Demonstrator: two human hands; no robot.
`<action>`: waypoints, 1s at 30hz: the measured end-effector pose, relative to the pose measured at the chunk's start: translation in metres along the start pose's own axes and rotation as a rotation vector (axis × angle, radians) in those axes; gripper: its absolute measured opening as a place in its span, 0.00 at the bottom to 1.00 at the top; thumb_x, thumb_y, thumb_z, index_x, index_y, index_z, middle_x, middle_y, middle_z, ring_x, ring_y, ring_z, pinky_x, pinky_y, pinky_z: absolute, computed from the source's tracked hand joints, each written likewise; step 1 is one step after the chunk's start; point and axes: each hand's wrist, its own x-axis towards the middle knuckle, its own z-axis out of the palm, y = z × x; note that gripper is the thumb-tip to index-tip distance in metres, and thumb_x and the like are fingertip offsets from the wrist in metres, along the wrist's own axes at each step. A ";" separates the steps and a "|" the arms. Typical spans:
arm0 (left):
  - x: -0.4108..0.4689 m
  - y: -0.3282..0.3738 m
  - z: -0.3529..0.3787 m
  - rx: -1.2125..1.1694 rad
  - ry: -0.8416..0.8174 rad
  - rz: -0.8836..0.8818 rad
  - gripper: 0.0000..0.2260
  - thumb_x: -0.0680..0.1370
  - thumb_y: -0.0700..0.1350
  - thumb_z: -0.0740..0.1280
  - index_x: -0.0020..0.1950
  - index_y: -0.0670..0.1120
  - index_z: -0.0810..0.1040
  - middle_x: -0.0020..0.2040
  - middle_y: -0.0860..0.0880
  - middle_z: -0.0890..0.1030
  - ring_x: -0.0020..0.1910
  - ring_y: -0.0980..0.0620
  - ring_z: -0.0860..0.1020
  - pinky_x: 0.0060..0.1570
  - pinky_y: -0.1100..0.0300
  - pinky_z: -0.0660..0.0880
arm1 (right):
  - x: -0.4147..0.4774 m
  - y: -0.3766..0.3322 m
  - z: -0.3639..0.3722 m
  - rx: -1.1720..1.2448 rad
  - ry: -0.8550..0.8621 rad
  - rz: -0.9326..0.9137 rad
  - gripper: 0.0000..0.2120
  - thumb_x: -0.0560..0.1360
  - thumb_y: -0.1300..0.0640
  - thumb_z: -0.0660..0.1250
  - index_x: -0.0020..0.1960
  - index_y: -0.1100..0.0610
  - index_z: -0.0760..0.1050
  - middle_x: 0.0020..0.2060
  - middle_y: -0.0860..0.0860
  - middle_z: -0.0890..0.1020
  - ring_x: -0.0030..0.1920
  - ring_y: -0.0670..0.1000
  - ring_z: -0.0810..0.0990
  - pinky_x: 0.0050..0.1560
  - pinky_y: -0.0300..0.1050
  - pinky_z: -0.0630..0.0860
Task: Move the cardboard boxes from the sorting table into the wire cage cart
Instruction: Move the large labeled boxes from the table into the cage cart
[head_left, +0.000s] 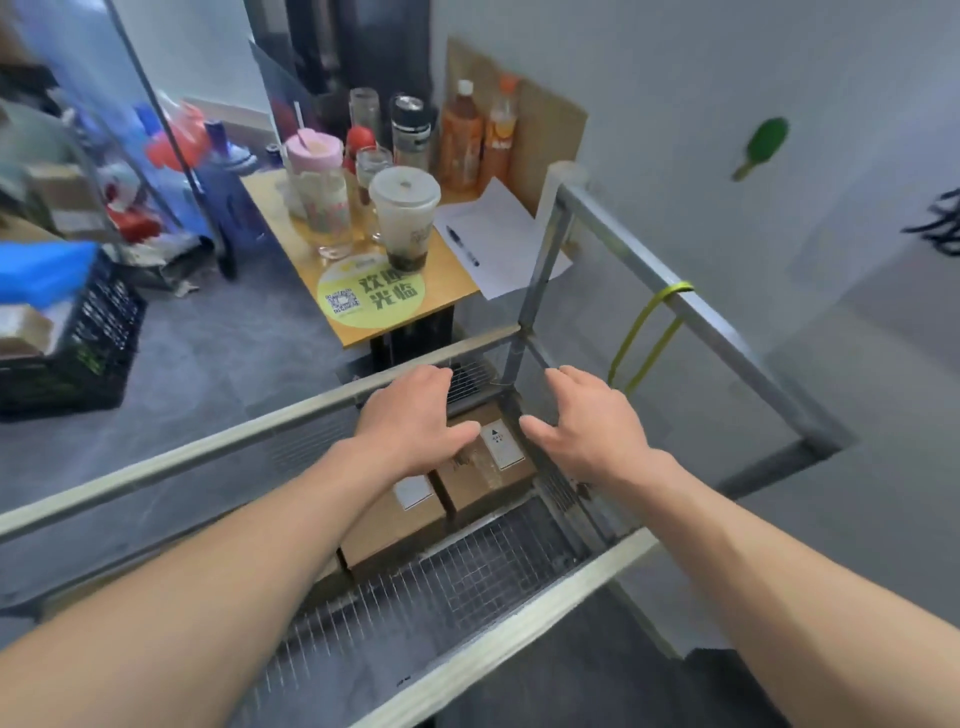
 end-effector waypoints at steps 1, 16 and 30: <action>-0.004 0.009 -0.007 0.006 0.011 0.020 0.28 0.74 0.64 0.67 0.67 0.50 0.71 0.66 0.50 0.75 0.62 0.48 0.75 0.54 0.50 0.75 | -0.009 0.003 -0.010 -0.001 0.008 0.014 0.24 0.75 0.38 0.62 0.62 0.55 0.73 0.55 0.50 0.78 0.58 0.56 0.77 0.56 0.52 0.75; -0.108 0.148 -0.043 0.104 0.153 0.284 0.38 0.75 0.69 0.64 0.78 0.49 0.62 0.75 0.51 0.68 0.74 0.50 0.67 0.66 0.48 0.71 | -0.178 0.063 -0.097 0.049 0.145 0.211 0.30 0.76 0.35 0.62 0.67 0.56 0.71 0.65 0.53 0.78 0.66 0.57 0.75 0.64 0.55 0.73; -0.189 0.233 -0.053 0.190 0.248 0.720 0.39 0.74 0.72 0.59 0.76 0.47 0.64 0.72 0.49 0.71 0.72 0.49 0.67 0.68 0.47 0.69 | -0.346 0.074 -0.137 0.006 0.306 0.551 0.35 0.77 0.35 0.63 0.76 0.56 0.65 0.72 0.52 0.74 0.71 0.55 0.72 0.66 0.52 0.72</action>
